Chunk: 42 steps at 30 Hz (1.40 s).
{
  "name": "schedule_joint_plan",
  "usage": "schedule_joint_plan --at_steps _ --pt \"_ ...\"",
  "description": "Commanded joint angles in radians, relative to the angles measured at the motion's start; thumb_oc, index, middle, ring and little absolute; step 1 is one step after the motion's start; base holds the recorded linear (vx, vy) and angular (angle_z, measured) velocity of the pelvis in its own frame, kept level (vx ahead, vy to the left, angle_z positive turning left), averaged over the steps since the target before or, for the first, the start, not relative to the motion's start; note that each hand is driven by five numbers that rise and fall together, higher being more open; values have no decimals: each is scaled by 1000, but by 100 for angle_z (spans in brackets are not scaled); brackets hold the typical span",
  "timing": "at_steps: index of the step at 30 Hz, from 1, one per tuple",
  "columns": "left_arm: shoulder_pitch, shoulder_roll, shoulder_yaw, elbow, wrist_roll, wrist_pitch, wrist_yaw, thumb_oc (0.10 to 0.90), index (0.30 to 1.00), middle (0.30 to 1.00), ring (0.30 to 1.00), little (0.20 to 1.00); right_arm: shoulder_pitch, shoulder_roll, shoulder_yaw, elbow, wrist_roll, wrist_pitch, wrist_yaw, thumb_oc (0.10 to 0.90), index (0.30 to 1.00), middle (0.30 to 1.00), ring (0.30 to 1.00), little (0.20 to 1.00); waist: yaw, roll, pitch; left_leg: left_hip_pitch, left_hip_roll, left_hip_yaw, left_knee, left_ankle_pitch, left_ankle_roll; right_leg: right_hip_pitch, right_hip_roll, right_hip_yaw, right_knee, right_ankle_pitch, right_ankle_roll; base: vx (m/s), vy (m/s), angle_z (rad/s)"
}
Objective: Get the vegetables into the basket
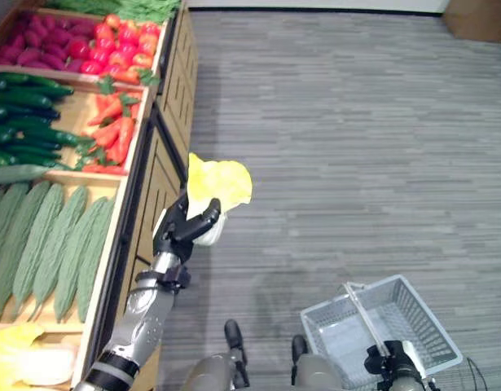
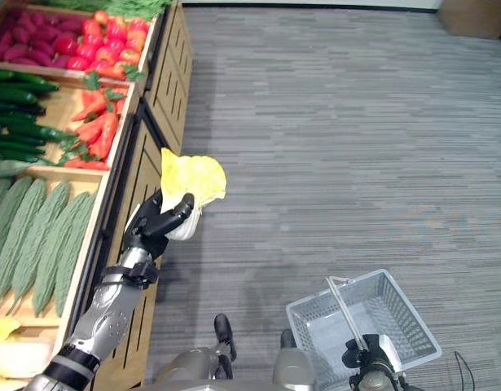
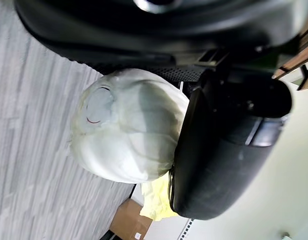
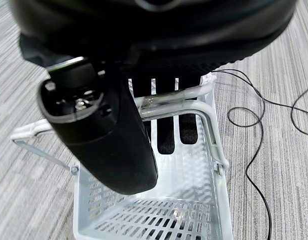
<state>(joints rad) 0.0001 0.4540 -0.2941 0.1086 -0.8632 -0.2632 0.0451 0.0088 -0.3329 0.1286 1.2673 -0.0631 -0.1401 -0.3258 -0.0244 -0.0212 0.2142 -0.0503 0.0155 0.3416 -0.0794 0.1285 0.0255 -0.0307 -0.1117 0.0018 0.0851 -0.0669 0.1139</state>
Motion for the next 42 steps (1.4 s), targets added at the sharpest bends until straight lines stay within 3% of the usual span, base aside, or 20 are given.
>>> schedule_joint_plan --at_steps 1,3,5,8,9,13,17,23,26,28,34,42 --pt "-86 -36 16 -135 35 -92 -35 400 300 300 300 300 11 -90 23 16 15 -25 -44 400 300 300 300 300 -5 -21 -49 32 108 -62 56 -57 -86 -34 20 14 -33 77 9 -9 -214 0" --pt "-81 -43 13 -130 29 -87 -39 400 300 300 300 300 16 -103 23 5 18 -28 -42 400 300 300 300 300 -8 -15 -42 16 123 -77 102 -56 -99 -21 35 14 -43 75 -7 -17 -204 -8" --pt "-79 -49 14 -124 29 -89 -40 400 300 300 300 300 11 -126 16 0 20 -32 -45 400 300 300 300 300 1 -11 -30 -9 125 -148 161 -50 -116 -11 49 33 -56 79 -23 -30 -181 -21" --pt "-74 -57 4 -126 32 -92 -37 400 300 300 300 300 -1 -156 18 -19 21 -40 -53 400 300 300 300 300 18 -8 -37 -23 96 -319 157 -57 -119 -20 51 65 -58 85 -25 -15 -68 -39" --pt "-70 -56 5 -124 27 -93 -36 400 300 300 300 300 2 -163 16 -30 21 -44 -55 400 300 300 300 300 15 -6 -43 -19 98 -322 141 -61 -116 -21 50 68 -59 87 -23 16 -21 -13" --pt "-60 -29 -11 -124 42 -85 -42 400 300 300 300 300 3 -203 -11 -52 52 -60 -50 400 300 300 300 300 6 17 -81 41 106 -266 30 -46 -109 -7 41 50 -86 93 -8 48 66 8" --pt "-48 -1 -16 -123 63 -75 -44 400 300 300 300 300 -9 -230 -20 -95 71 -76 -47 400 300 300 300 300 7 16 -95 70 100 -244 8 -48 -106 6 30 51 -104 102 1 35 87 2" --pt "-69 150 -50 -148 334 -62 -36 400 300 300 300 300 -26 -362 2 -493 23 -133 -23 400 300 300 300 300 -1 8 -120 93 85 -218 -8 -67 -100 12 6 67 -132 130 22 3 82 -18" --pt "-89 180 -72 -143 390 -63 -42 400 300 300 300 300 -23 -379 6 -540 22 -143 -11 400 300 300 300 300 -2 7 -125 96 84 -216 -8 -71 -99 13 3 68 -135 132 25 -1 8 -5" --pt "-141 237 -103 -149 501 -72 -41 400 300 300 300 300 -21 -428 7 -696 -9 -166 9 400 300 300 300 300 -5 3 -135 100 82 -214 -8 -78 -99 16 -1 68 -141 137 31 -5 10 -3" --pt "-332 349 -270 -179 718 -113 -33 400 300 300 300 300 -127 -507 41 -859 -17 -197 19 400 300 300 300 300 -11 2 -153 104 83 -208 -8 -87 -103 24 -7 65 -159 150 40 0 0 0" --pt "-489 329 -399 -134 856 -123 10 400 300 300 300 300 -278 -480 121 -920 32 -206 25 400 300 300 300 300 -11 5 -163 112 85 -206 -8 -88 -106 39 -8 62 -167 155 43 -1 -1 -1"
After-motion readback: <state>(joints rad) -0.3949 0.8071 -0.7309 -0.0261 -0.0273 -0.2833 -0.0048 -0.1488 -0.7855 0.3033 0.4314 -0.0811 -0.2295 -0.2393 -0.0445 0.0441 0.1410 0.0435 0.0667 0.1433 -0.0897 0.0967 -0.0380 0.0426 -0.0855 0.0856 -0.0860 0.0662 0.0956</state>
